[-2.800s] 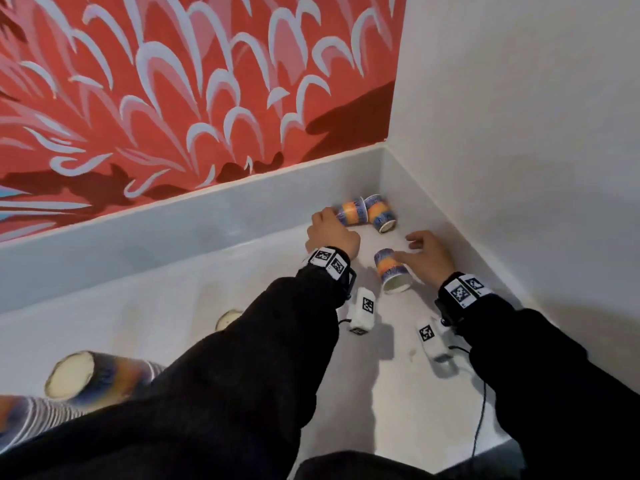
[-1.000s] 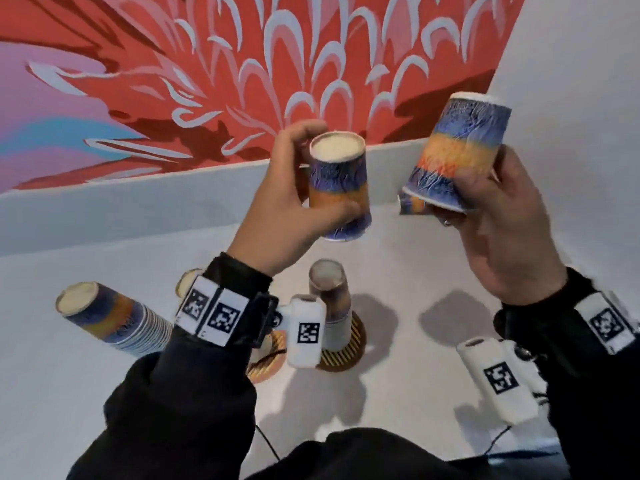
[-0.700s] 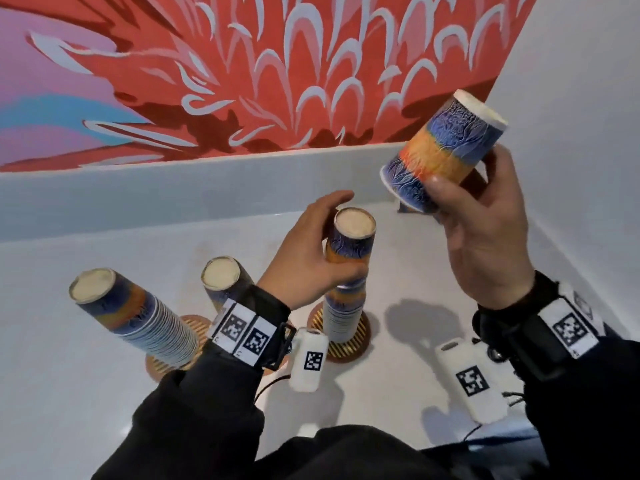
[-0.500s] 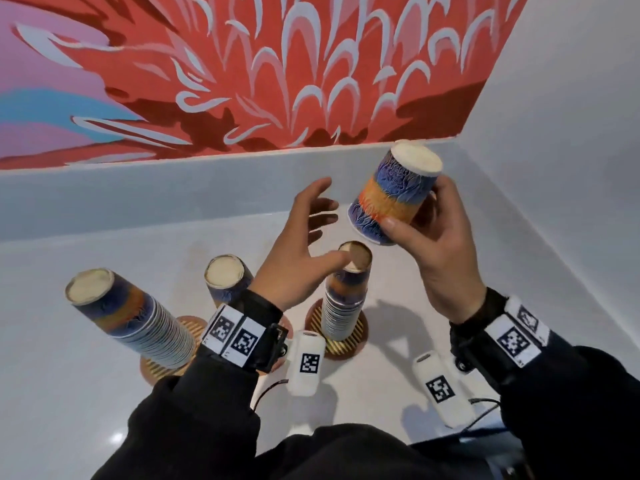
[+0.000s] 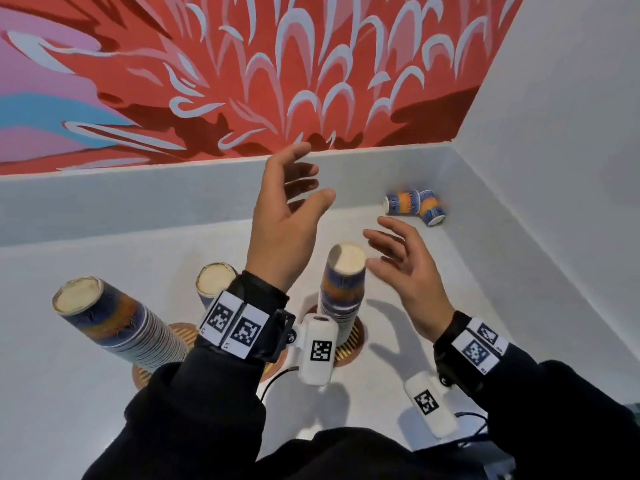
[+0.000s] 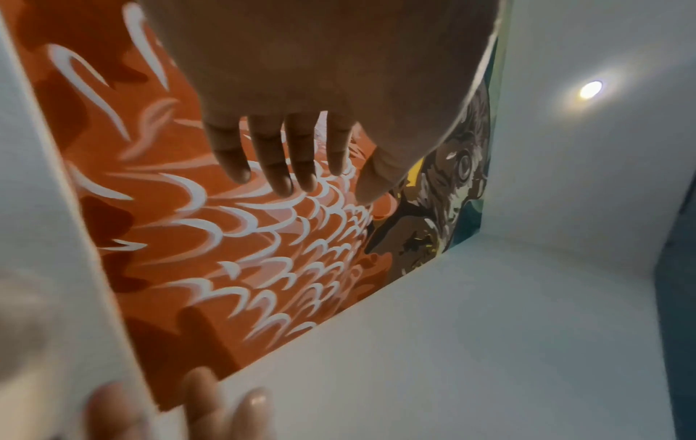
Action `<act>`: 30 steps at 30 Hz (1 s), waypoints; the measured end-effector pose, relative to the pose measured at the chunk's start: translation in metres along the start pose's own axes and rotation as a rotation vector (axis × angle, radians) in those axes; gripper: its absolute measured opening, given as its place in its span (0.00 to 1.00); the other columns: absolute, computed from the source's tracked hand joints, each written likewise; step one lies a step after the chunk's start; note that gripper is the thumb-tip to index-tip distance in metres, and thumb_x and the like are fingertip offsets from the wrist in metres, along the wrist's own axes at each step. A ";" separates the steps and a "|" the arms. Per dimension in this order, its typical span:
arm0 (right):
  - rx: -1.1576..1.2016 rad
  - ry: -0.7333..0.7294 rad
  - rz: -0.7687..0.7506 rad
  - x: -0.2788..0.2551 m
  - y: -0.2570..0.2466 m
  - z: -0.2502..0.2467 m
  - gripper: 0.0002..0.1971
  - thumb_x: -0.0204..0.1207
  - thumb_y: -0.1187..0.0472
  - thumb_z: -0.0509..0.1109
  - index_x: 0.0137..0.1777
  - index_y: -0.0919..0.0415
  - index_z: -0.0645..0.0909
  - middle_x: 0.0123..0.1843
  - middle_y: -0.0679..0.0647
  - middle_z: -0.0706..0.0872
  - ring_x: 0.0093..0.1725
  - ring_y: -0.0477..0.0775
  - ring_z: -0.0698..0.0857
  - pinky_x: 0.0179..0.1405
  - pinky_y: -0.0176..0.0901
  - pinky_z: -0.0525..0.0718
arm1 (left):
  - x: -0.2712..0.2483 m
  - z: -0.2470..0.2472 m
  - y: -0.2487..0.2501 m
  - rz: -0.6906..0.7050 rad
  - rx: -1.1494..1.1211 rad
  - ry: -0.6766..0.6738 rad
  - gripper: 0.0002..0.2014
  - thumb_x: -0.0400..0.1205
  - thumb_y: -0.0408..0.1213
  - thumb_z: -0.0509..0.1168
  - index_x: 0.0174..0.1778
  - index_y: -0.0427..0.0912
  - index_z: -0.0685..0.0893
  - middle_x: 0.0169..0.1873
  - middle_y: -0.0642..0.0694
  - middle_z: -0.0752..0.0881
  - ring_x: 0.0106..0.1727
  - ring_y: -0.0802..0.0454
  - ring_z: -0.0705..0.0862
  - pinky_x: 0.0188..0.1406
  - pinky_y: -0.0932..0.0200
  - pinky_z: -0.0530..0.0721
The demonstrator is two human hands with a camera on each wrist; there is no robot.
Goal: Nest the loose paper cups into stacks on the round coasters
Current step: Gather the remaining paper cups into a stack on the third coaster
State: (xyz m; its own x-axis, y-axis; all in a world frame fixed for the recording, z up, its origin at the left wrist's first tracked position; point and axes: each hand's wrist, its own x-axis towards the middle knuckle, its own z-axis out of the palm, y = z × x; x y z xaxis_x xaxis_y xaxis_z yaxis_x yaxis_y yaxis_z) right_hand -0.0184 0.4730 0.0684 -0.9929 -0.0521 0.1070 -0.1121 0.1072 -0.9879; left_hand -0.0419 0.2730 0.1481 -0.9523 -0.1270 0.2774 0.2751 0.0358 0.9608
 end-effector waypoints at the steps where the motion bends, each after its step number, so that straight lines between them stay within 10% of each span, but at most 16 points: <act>1: 0.035 0.037 0.007 0.004 -0.002 -0.007 0.31 0.78 0.53 0.78 0.80 0.51 0.75 0.73 0.50 0.88 0.75 0.47 0.84 0.74 0.46 0.82 | 0.004 0.006 0.009 0.021 -0.025 0.015 0.24 0.81 0.34 0.71 0.75 0.50 0.79 0.63 0.46 0.86 0.65 0.50 0.87 0.71 0.44 0.87; 10: -0.070 0.311 -0.113 0.107 -0.029 -0.108 0.15 0.81 0.66 0.76 0.66 0.59 0.81 0.65 0.64 0.89 0.52 0.39 0.89 0.51 0.30 0.84 | 0.055 0.148 0.105 0.273 0.025 -0.210 0.26 0.83 0.32 0.73 0.77 0.42 0.76 0.62 0.49 0.82 0.62 0.53 0.85 0.61 0.50 0.90; 15: -0.234 0.452 -0.102 0.164 -0.020 -0.169 0.22 0.82 0.54 0.75 0.72 0.61 0.80 0.69 0.60 0.87 0.59 0.49 0.83 0.49 0.23 0.78 | 0.107 0.246 0.067 0.046 0.154 -0.347 0.27 0.83 0.34 0.72 0.78 0.46 0.75 0.72 0.43 0.79 0.57 0.54 0.86 0.35 0.70 0.86; 19: -0.353 0.522 0.002 0.192 0.029 -0.195 0.20 0.80 0.62 0.78 0.70 0.61 0.79 0.69 0.59 0.87 0.63 0.57 0.85 0.54 0.39 0.76 | 0.144 0.281 -0.005 -0.160 0.404 -0.287 0.24 0.78 0.41 0.73 0.72 0.49 0.80 0.71 0.42 0.82 0.67 0.42 0.85 0.68 0.54 0.83; 30: -0.479 0.386 0.390 0.221 0.188 -0.192 0.32 0.77 0.58 0.78 0.79 0.61 0.73 0.75 0.64 0.83 0.72 0.69 0.83 0.71 0.62 0.83 | 0.146 0.285 -0.191 -0.466 1.074 -0.459 0.32 0.82 0.40 0.67 0.83 0.41 0.67 0.73 0.37 0.74 0.74 0.33 0.79 0.74 0.39 0.80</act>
State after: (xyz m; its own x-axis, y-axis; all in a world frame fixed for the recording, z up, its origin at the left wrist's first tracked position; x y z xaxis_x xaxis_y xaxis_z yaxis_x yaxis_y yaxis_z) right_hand -0.2663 0.6721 -0.0719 -0.8977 0.4230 -0.1232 0.3351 0.4739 -0.8143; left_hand -0.2711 0.5298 0.0055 -0.9472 0.0033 -0.3206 -0.1402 0.8950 0.4234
